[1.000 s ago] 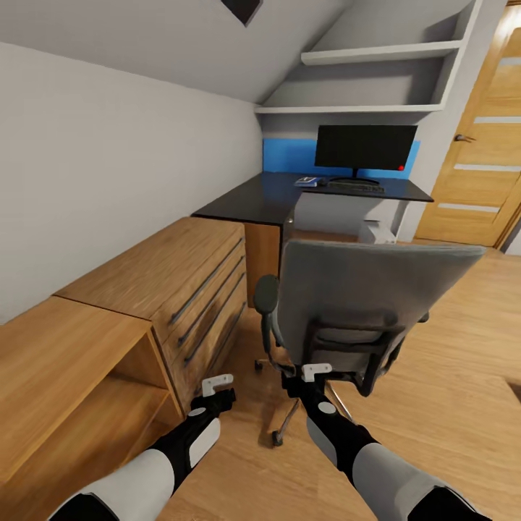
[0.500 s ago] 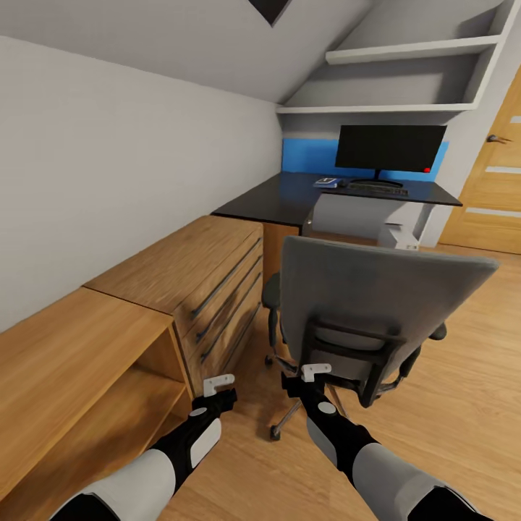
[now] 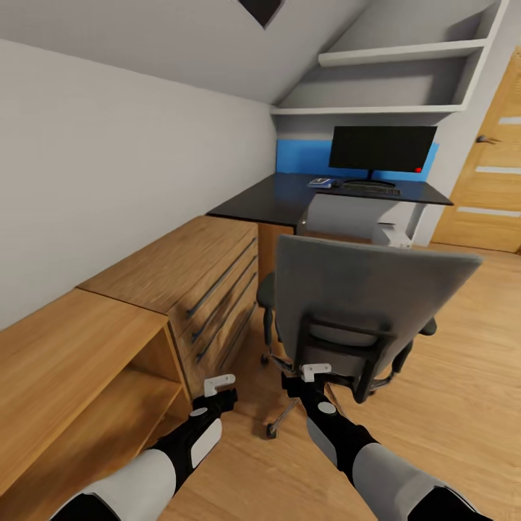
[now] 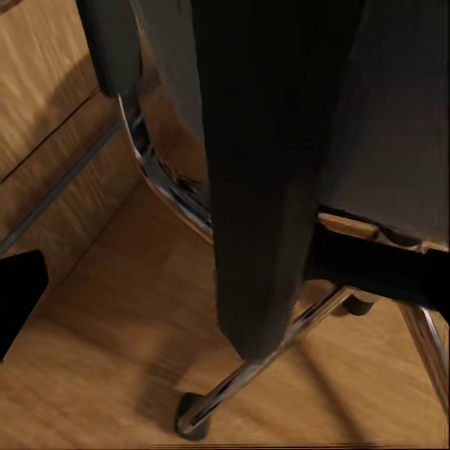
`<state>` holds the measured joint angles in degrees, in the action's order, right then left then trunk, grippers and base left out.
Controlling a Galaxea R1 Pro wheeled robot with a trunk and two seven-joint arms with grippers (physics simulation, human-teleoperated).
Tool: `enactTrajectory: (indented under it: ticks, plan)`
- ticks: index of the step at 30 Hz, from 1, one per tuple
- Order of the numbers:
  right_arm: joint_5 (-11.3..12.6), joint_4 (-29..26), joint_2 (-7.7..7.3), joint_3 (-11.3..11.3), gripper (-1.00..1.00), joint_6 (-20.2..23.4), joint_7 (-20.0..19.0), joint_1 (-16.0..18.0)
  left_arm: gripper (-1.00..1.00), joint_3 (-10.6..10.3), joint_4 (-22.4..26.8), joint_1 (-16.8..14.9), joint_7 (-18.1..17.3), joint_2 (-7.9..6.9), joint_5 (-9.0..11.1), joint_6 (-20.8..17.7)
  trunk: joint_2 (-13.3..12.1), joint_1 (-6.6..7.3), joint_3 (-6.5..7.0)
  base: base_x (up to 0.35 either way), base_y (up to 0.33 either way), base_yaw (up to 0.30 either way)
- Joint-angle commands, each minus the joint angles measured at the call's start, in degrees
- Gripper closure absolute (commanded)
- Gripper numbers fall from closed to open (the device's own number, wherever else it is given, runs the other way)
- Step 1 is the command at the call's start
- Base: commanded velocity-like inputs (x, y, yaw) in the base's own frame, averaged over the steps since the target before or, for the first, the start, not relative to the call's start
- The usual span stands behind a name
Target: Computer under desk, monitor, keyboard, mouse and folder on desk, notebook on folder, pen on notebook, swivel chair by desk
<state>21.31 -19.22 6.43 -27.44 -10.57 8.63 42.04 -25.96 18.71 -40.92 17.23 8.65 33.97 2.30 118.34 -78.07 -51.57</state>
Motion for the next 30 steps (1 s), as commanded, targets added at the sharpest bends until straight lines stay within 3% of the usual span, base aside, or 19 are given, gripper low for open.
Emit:
enactTrajectory:
  ticks: [1,17,30]
  plan:
    - [0.48,0.06,-0.01,-0.47,-1.0,-0.24,0.33,0.06,-1.0,-0.49,0.01,-0.04,0.35,-0.03,0.58,0.24,0.02,0.02,-0.01,-0.123,0.0,-0.184]
    - [0.53,0.06,-0.01,-0.49,-1.0,-0.24,0.27,0.06,-1.0,-0.42,0.01,-0.04,0.35,-0.1,0.64,0.25,0.02,0.02,0.73,-0.027,0.0,-0.212]
    - [0.42,0.06,0.05,-0.58,-1.0,-0.53,-0.01,0.06,-1.0,-0.24,-0.08,-0.04,0.44,-0.38,0.74,0.24,0.02,0.02,0.78,0.0,0.0,-0.021]
